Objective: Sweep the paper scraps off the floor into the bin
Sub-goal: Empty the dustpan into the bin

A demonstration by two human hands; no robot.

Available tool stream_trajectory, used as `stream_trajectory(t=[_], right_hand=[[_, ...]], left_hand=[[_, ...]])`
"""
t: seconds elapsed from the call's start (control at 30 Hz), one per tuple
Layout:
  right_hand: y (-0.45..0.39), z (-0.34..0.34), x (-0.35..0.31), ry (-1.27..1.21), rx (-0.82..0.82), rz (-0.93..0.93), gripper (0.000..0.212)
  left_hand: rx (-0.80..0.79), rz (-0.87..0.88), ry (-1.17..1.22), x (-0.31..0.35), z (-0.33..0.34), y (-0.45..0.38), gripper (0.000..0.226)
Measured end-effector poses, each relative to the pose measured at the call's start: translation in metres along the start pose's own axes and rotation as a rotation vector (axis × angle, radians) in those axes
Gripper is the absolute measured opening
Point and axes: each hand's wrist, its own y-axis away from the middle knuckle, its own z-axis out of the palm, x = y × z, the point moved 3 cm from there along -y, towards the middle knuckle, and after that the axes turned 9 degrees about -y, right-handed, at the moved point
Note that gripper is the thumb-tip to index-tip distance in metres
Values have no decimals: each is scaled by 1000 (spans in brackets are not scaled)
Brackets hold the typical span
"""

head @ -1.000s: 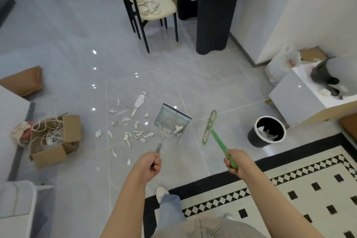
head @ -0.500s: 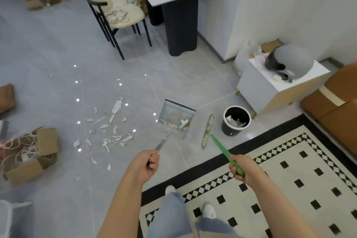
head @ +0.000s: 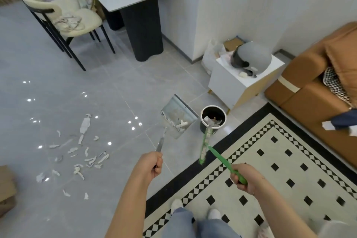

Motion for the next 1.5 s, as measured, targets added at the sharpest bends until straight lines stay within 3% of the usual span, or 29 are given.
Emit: stream_trajectory(t=[0.4,0.67,0.93,1.1,1.37,1.5], right_hand=[[-60,-61,-51,88,-4,34,16],[-94,-141,-122,270,-143,82,17],[-119,-205,-149,303,-233,138,12],[-137,-234,-156,228,-234,183,15],[-155,-253,-161,225,-154,148,16],[-158,-253,-168,220,-123,114,17]], left_hand=[[77,1,-118,53,87,-18,19],[211,29,-227,60,197,-23,7],[314,59,-367,45,289,-41,31],[367,97,-500,45,321,-47,20],[441,175,-844,41,355,-34,30],[397,151,-835,33,364,-38,29]])
